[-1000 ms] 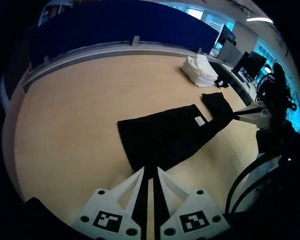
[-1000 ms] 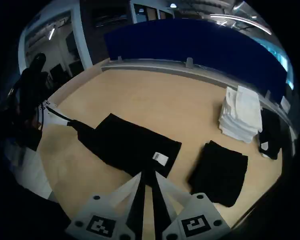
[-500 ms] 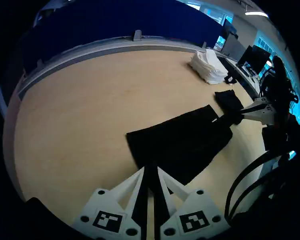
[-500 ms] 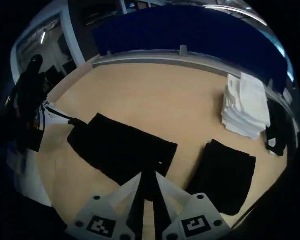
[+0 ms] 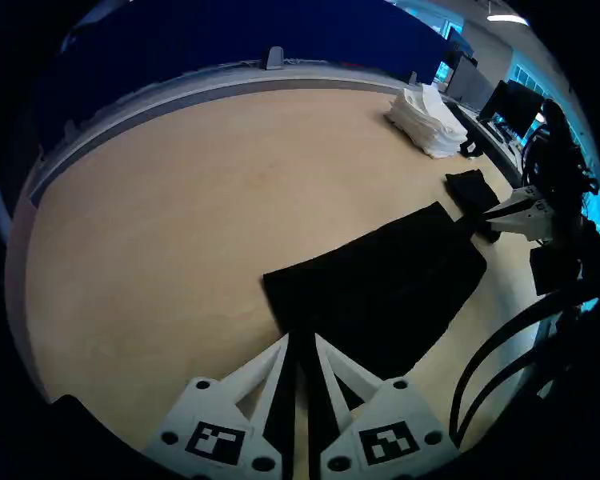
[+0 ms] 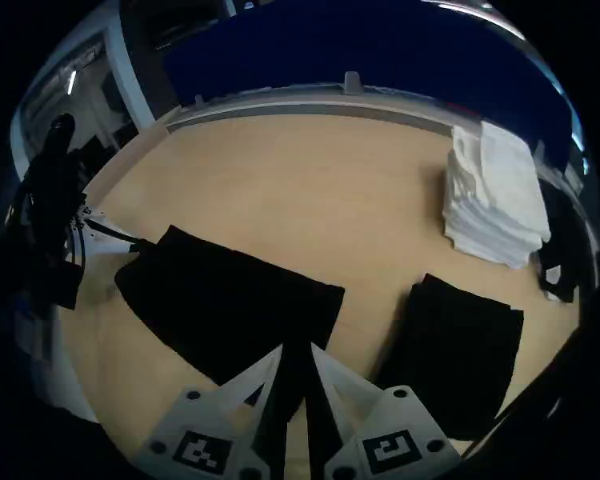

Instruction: Fold towel

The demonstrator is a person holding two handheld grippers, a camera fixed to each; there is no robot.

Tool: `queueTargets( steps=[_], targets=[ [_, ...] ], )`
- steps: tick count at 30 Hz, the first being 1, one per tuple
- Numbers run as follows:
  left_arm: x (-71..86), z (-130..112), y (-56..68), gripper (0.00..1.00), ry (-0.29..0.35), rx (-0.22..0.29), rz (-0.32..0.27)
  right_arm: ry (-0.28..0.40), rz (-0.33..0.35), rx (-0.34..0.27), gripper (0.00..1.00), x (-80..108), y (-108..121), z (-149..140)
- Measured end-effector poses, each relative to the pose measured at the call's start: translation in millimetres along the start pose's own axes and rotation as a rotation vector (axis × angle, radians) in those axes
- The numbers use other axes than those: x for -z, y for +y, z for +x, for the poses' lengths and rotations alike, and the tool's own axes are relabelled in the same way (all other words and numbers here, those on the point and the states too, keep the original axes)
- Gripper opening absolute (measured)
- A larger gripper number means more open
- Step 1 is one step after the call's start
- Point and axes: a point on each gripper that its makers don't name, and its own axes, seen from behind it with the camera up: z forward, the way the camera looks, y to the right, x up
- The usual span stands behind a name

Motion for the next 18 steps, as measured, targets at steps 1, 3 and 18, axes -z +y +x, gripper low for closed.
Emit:
queueTargets(
  steps=[1,3,18],
  targets=[
    [-1.2,0,-0.3,0.08,-0.001,0.000,-0.001,0.000,0.000,-0.004,0.10,-1.3,0,0],
    [-3.5,0,-1.2,0.08,-0.003,0.003,-0.001,0.000,0.000,-0.009,0.10,-3.9,0,1],
    [-10.7,2,-8.0,0.35,-0.014,0.018,0.018,0.002,-0.031,-0.016,0.14,-12.9,7,2]
  ],
)
